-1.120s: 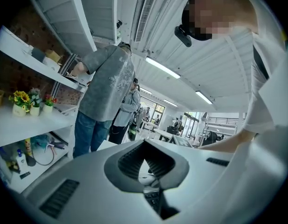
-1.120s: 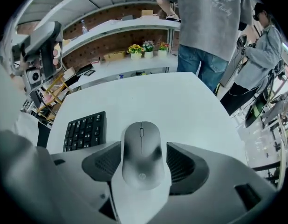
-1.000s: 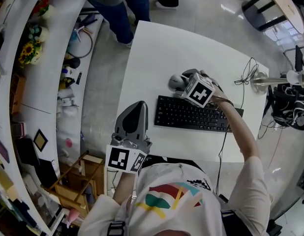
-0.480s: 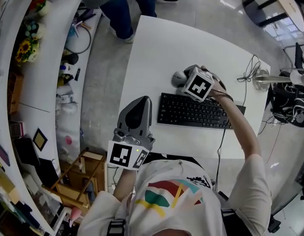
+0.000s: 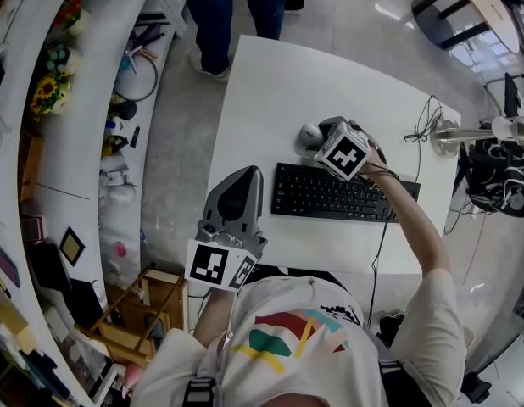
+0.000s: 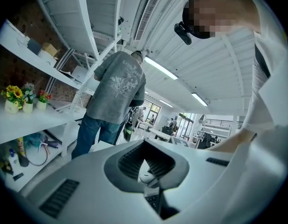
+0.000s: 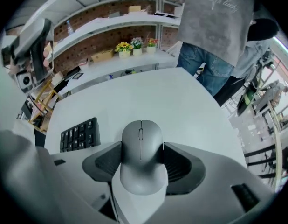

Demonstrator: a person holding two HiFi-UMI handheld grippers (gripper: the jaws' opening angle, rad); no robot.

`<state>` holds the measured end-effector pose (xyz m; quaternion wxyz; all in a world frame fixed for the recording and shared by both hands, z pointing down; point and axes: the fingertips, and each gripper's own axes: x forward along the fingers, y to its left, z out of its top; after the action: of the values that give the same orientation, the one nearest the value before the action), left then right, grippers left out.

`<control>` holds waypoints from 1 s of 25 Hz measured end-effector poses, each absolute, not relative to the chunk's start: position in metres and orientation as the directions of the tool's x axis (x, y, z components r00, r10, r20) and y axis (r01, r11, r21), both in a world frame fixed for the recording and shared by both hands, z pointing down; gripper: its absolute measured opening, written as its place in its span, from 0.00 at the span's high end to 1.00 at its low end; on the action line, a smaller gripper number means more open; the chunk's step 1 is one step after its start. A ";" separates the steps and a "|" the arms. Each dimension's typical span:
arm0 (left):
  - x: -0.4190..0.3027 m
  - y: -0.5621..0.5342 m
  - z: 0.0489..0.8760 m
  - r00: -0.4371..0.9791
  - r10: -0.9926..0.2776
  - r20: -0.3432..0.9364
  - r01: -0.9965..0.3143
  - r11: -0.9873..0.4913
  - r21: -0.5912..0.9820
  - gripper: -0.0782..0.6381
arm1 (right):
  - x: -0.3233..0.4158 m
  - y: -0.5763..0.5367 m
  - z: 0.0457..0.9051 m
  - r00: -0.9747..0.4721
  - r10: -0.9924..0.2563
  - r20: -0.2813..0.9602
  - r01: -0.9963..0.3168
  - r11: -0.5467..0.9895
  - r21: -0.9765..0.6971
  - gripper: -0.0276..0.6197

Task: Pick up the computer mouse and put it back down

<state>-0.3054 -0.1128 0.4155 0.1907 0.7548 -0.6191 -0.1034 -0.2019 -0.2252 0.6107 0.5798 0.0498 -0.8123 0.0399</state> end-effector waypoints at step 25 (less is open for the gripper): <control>-0.192 -0.091 0.282 0.378 -0.921 -0.099 -0.898 -0.390 0.202 0.83 | -0.076 -0.117 0.304 -0.724 -0.668 0.171 -0.690 0.708 -0.154 0.52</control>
<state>-0.1921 -0.0905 0.2816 0.0570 0.8280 -0.5492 -0.0977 -0.0761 -0.1167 0.3040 0.0514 0.3680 -0.9226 0.1037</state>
